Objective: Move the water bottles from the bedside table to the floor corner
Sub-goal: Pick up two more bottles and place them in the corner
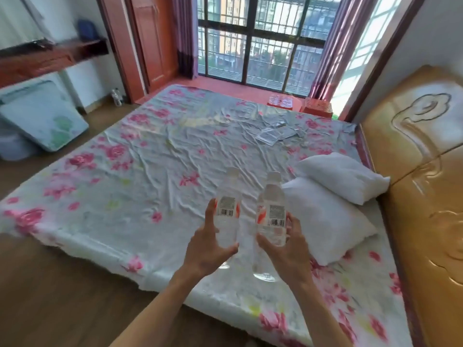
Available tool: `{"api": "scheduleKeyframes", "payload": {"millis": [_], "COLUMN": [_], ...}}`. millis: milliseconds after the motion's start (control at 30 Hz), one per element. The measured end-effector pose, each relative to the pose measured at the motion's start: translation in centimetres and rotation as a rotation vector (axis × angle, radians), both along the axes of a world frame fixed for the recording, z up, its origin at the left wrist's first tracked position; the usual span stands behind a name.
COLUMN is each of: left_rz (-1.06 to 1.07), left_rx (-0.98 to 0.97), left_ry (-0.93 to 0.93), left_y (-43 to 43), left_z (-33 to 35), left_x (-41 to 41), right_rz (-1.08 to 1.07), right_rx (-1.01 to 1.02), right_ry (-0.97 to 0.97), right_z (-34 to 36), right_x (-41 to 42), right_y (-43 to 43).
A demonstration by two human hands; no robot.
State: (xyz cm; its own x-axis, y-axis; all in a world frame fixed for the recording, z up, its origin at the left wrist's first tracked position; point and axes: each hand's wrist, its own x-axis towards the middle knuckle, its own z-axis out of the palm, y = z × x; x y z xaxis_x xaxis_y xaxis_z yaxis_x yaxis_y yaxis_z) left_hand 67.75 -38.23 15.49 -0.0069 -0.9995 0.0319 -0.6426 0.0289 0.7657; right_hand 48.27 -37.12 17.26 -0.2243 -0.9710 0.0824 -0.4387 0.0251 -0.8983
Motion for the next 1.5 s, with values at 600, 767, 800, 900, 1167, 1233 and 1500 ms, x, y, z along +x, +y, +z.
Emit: {"api": "scheduleKeyframes", "payload": {"millis": [600,767,800,900,1167,1233,1500], "left_rz": [0.623,0.756,0.787,0.894,1.136,1.206,1.314], "left_rx": [-0.025,-0.058,-0.063,-0.065,-0.059,-0.051,-0.068], "left_ry": [-0.012,0.01,0.016,0.023,-0.021,-0.007,0.076], "left_y": [-1.0,-1.1,-1.0,0.2,5.5,6.9,9.8], "left_z": [3.7,3.1,3.2,3.9,3.6,3.0,0.5], "left_x": [17.0,20.7,21.3,22.6,26.9,28.5,35.7], "right_rz": [0.644,0.812,0.841,0.94,1.147,1.204,1.343], "right_rx": [-0.042,-0.036,-0.028,-0.016,0.075,0.074,0.051], "right_ry": [-0.055,-0.048,-0.045,-0.037,-0.042,-0.036,0.02], "right_z": [0.4,-0.1,-0.1,0.1,0.2,0.0,0.0], "right_x": [22.0,27.0,28.0,31.2,39.8,42.0,50.1], "right_y": [-12.9,-15.3,-15.6,-15.8,-13.5,-12.5,-8.9]}}
